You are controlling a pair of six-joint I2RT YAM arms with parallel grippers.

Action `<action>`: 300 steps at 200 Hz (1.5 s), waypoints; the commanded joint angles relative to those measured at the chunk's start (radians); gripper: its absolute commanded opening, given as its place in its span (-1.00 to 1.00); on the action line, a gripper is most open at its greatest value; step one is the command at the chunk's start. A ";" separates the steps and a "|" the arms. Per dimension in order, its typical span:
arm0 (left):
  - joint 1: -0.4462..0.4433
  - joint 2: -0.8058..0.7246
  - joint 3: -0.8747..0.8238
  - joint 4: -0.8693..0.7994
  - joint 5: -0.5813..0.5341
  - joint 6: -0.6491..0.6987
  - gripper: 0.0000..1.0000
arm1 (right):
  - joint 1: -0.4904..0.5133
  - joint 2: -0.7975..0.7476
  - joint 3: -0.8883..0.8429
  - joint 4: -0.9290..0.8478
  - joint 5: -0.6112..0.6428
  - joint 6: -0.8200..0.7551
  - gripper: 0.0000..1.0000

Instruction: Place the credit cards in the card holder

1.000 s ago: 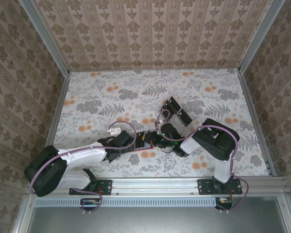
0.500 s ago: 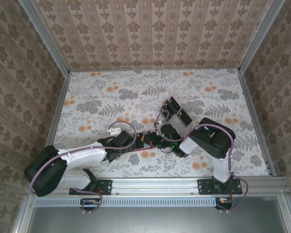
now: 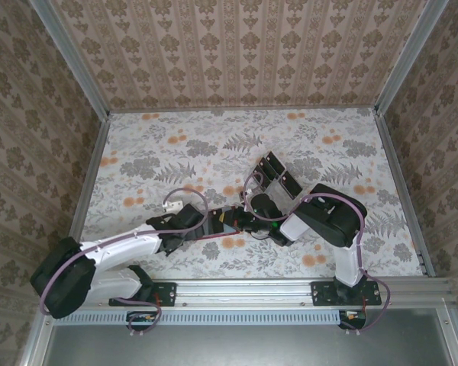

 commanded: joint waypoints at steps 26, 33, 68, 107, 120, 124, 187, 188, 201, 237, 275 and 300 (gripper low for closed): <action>0.055 0.003 0.011 -0.108 -0.005 -0.016 1.00 | 0.007 0.015 0.023 -0.172 0.015 -0.027 -0.95; 0.058 0.010 0.008 -0.104 -0.001 -0.019 1.00 | 0.007 0.013 0.024 -0.183 0.017 -0.030 -0.94; 0.060 0.049 -0.002 -0.074 0.017 -0.021 0.99 | 0.007 0.004 0.039 -0.254 0.025 -0.040 -0.89; 0.059 0.096 -0.003 -0.028 0.038 -0.013 1.00 | 0.010 -0.015 0.083 -0.401 0.035 -0.073 -0.88; 0.056 0.104 -0.006 -0.016 0.041 -0.012 0.99 | 0.014 -0.021 0.100 -0.440 0.038 -0.085 -0.88; 0.057 0.106 -0.006 -0.012 0.043 -0.012 1.00 | 0.015 -0.020 0.106 -0.453 0.037 -0.087 -0.88; 0.053 0.109 -0.016 0.005 0.048 -0.012 1.00 | 0.022 -0.055 0.166 -0.618 0.054 -0.150 -0.44; 0.053 0.109 -0.017 0.006 0.048 -0.012 1.00 | 0.022 -0.057 0.167 -0.623 0.056 -0.153 -0.42; 0.054 0.107 -0.021 0.010 0.049 -0.012 1.00 | 0.022 -0.075 0.173 -0.652 0.065 -0.167 -0.36; 0.052 0.103 -0.025 0.012 0.049 -0.012 1.00 | 0.016 -0.111 0.189 -0.717 0.088 -0.194 -0.29; 0.053 0.097 -0.034 0.020 0.051 -0.012 1.00 | 0.006 -0.118 0.200 -0.740 0.092 -0.205 -0.31; 0.053 0.098 -0.037 0.028 0.052 -0.012 1.00 | 0.006 -0.107 0.212 -0.737 0.084 -0.205 -0.41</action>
